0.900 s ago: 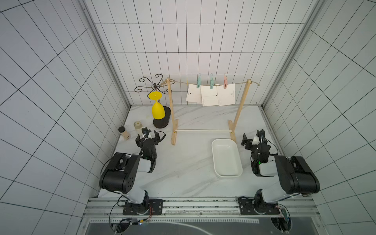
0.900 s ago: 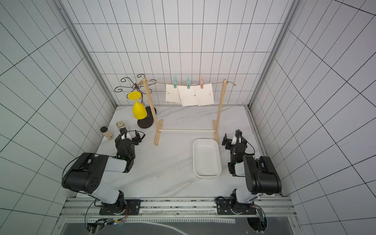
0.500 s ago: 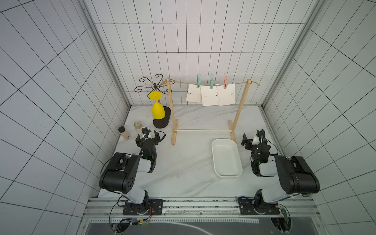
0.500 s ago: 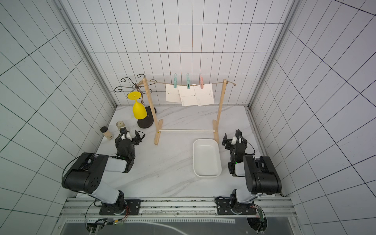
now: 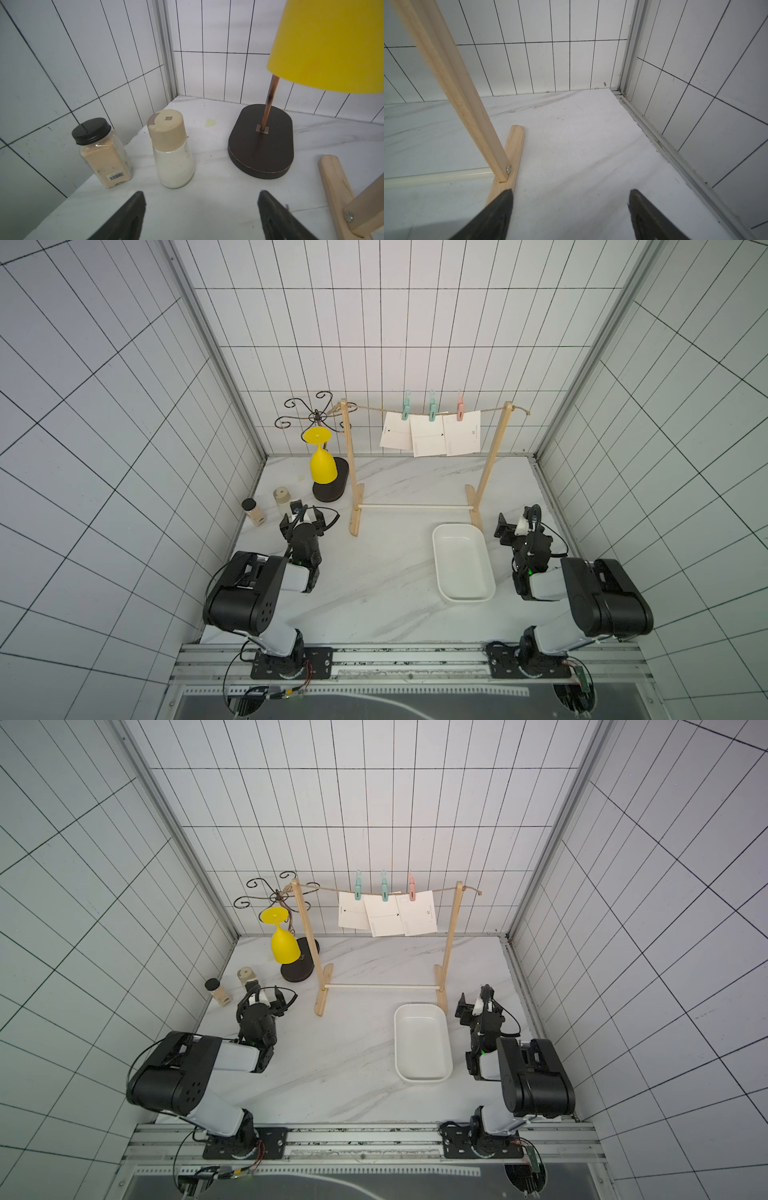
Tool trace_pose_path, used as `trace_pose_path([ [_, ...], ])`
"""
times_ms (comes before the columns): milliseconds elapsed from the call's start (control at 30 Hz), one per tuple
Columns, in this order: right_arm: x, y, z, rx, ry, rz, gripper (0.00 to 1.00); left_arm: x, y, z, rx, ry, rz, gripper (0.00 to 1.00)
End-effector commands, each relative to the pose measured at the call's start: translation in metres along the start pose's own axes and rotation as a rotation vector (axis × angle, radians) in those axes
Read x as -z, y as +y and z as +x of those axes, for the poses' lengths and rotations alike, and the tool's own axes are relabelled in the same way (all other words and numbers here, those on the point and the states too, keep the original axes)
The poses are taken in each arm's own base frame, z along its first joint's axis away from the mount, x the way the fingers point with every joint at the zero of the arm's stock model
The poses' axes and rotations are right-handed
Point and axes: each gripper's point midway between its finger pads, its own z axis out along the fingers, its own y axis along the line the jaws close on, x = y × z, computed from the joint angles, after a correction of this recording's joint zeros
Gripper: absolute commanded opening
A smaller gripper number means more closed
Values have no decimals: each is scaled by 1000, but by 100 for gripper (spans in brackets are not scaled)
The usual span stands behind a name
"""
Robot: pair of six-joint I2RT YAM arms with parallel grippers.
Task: Remove the postcards from the strings
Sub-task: Pinch the postcard on the clothesline.
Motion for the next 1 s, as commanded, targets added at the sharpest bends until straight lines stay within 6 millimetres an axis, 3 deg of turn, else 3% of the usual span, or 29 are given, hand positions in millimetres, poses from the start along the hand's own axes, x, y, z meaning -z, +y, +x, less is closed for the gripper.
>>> trace_pose_path([
  [0,-2,3,-21,11,-32,0,80,12,-10,-13,-27,-54,47,72],
  [133,-6,3,-54,-1,-24,45,75,31,-8,-51,-52,-97,-44,67],
  [267,5,18,-97,-54,-77,-9,74,41,-10,-98,3,-76,-38,60],
  [333,10,25,-122,-60,-95,-23,74,51,-19,-123,51,-106,46,60],
  [533,35,69,-212,-5,-166,-153,73,102,-91,-186,166,-156,458,61],
  [767,83,122,-319,-7,-251,-414,74,182,-208,-240,173,-141,906,61],
  [967,117,150,-403,-8,-361,-610,78,210,-277,-268,222,-125,1136,62],
])
